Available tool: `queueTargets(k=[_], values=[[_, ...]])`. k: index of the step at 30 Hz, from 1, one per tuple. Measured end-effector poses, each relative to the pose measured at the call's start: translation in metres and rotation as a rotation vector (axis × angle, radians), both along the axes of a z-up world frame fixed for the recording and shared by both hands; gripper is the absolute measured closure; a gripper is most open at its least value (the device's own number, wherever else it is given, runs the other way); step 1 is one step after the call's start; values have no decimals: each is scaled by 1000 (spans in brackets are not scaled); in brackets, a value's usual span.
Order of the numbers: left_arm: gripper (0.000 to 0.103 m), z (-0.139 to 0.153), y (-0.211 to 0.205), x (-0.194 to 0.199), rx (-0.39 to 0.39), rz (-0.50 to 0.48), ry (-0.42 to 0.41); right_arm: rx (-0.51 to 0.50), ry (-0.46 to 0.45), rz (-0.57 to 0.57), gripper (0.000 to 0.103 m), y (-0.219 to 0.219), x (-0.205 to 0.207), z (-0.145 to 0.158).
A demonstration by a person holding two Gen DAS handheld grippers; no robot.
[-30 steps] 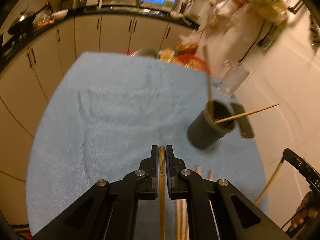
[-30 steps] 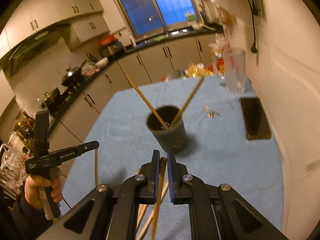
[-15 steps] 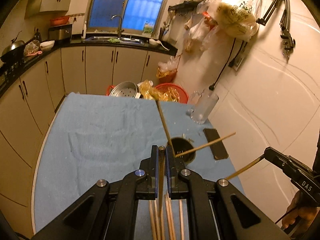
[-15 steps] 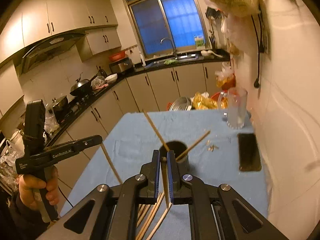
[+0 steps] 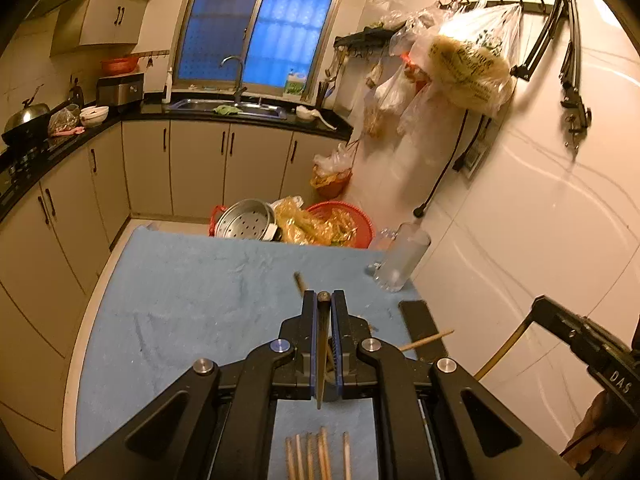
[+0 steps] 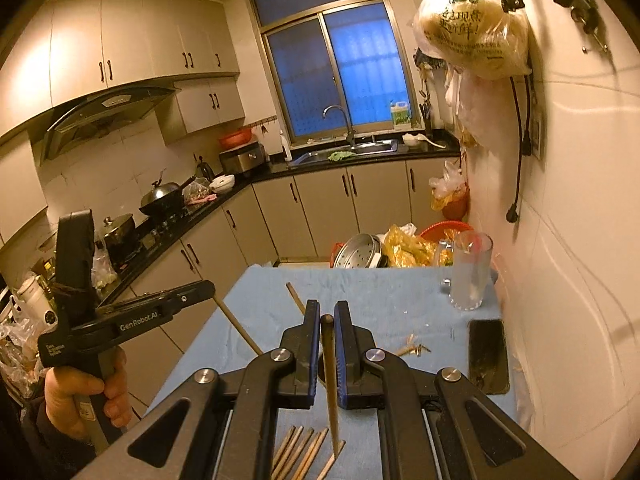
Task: Organize utensils
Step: 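Lift both held chopsticks and carry them over the black cup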
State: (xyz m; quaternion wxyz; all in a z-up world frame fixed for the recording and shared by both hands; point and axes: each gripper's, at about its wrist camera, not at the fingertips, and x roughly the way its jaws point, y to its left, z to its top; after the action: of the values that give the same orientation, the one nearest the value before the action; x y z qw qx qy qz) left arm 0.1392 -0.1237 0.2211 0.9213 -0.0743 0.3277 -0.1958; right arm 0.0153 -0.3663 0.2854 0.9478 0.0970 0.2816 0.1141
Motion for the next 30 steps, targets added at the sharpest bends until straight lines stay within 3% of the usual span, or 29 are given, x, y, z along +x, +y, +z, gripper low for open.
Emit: queueTargets(k=[12, 24, 30], values=[[96, 42, -13, 10, -24, -11, -62, 14, -53, -34, 95, -4, 28, 27], [96, -1, -29, 38, 6, -8, 12, 34, -2, -24, 95, -4, 62, -10], [96, -5, -24, 44, 4, 13, 25, 51, -38, -32, 95, -11, 61, 5]])
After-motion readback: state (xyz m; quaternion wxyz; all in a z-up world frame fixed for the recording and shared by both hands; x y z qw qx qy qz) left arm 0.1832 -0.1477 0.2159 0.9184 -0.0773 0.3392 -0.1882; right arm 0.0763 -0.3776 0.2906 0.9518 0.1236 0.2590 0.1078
